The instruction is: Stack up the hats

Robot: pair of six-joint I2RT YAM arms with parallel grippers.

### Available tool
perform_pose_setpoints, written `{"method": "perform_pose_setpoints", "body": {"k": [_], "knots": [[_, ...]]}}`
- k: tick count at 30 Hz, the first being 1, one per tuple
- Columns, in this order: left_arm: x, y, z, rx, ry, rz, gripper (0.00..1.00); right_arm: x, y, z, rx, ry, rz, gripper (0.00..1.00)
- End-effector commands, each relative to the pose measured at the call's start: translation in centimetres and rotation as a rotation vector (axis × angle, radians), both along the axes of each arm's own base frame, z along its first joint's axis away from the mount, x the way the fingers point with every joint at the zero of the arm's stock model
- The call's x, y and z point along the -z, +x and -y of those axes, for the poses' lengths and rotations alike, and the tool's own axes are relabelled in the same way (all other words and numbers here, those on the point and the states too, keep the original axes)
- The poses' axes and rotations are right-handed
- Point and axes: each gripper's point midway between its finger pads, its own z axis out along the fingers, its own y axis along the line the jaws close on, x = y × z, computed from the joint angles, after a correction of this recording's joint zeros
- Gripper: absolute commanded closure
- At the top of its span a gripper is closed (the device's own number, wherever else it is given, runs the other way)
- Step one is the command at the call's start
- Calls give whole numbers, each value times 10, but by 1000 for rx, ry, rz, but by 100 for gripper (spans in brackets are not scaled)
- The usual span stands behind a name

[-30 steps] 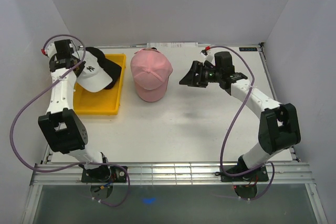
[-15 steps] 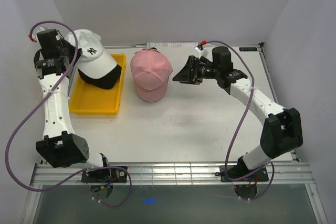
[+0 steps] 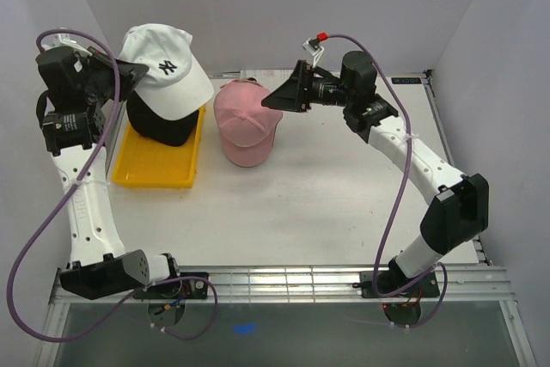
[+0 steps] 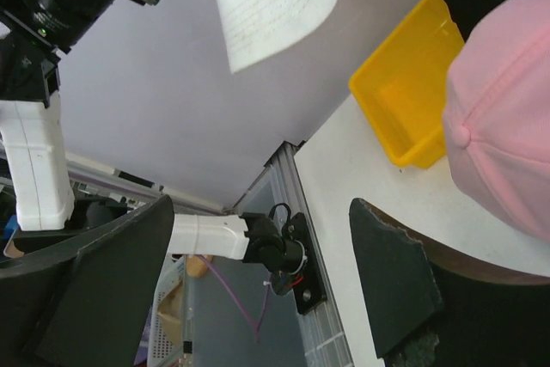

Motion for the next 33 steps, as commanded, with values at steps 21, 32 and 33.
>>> {"method": "perform_pose_setpoints", "body": {"k": [21,32,33], "knots": [[-70,-67,81,352,-174,171,100,-67,-5,-58,-127,282,-29,9],[-56,-68,85,368,-186,140,100,-69,-9,-80,-168,334,-82,12],[-54,-67,85,364,-187,135,100,-70,-10,-79,-172,339,-81,14]]}}
